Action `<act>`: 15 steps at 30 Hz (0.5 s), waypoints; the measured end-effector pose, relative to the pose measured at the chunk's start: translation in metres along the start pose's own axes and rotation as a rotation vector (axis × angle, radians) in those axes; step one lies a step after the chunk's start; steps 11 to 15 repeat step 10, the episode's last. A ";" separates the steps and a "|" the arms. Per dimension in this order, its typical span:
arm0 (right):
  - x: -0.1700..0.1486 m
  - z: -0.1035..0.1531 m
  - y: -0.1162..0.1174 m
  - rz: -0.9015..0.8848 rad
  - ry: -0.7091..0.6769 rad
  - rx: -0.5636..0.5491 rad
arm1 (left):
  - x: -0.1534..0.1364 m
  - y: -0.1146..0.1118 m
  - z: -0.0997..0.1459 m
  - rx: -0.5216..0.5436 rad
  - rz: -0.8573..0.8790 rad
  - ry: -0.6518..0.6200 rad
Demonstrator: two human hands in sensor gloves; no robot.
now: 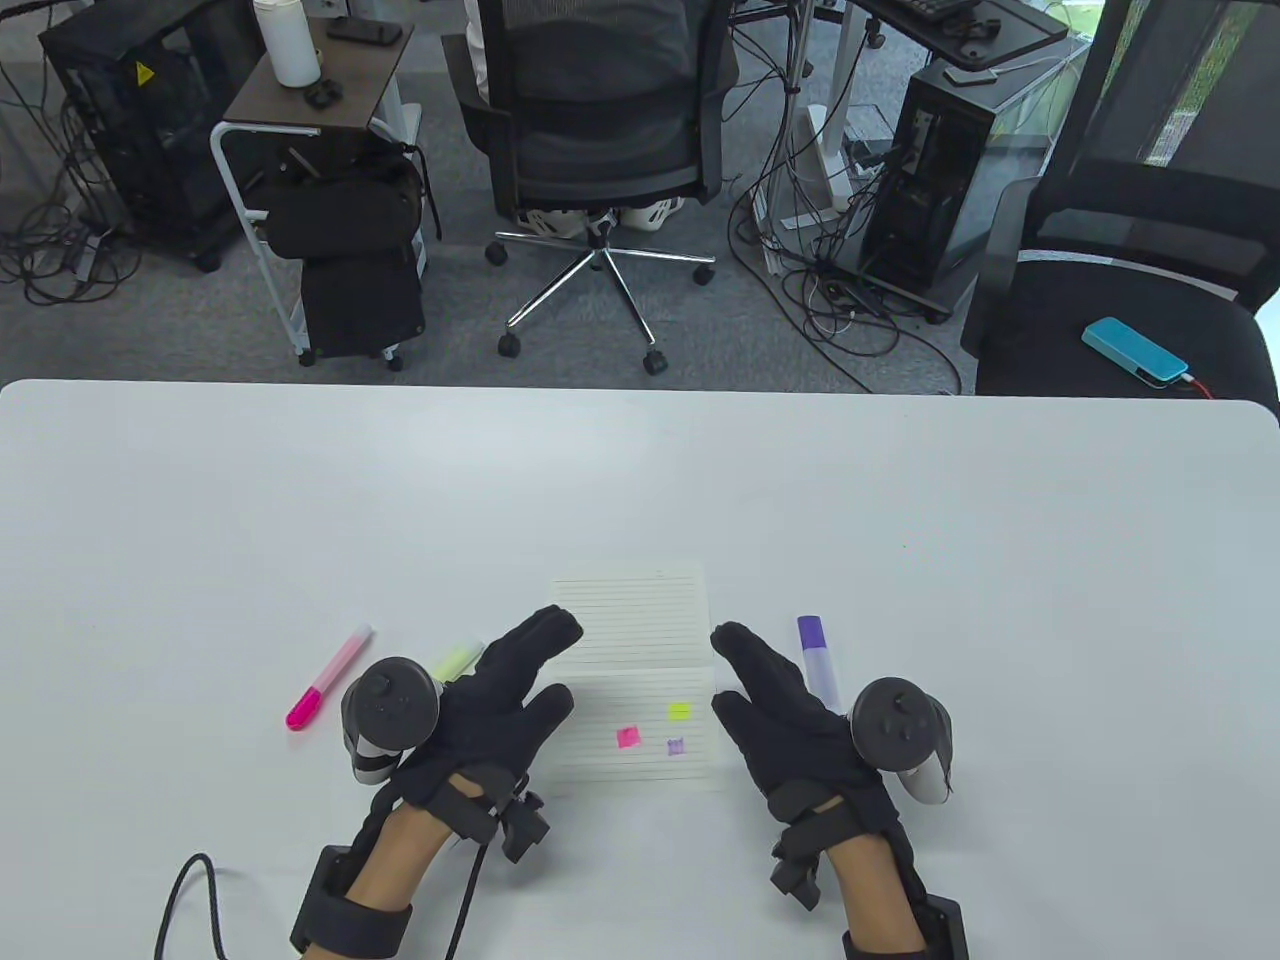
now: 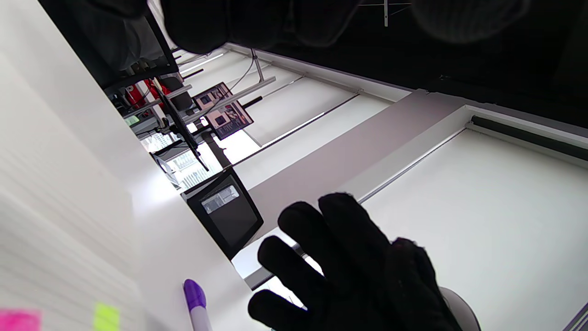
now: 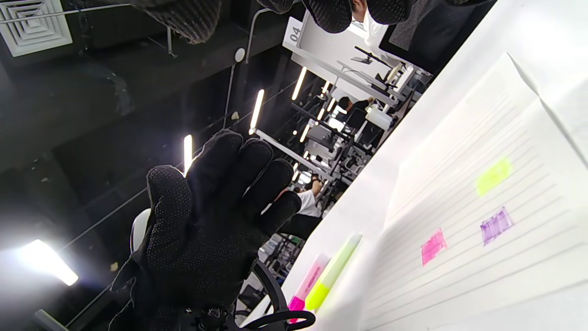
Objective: Apply highlighter ink on paper
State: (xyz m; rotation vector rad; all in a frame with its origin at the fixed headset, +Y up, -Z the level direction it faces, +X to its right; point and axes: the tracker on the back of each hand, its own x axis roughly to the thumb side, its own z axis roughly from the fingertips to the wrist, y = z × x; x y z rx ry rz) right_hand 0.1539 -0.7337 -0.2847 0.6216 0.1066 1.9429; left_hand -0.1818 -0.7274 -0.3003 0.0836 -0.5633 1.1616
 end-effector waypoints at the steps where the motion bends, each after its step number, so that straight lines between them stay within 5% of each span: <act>1: -0.002 0.000 0.001 -0.006 0.005 0.002 | -0.001 -0.001 0.000 -0.004 0.006 0.004; 15: -0.003 -0.001 0.000 0.019 0.029 0.010 | 0.000 -0.003 0.000 -0.023 -0.013 -0.003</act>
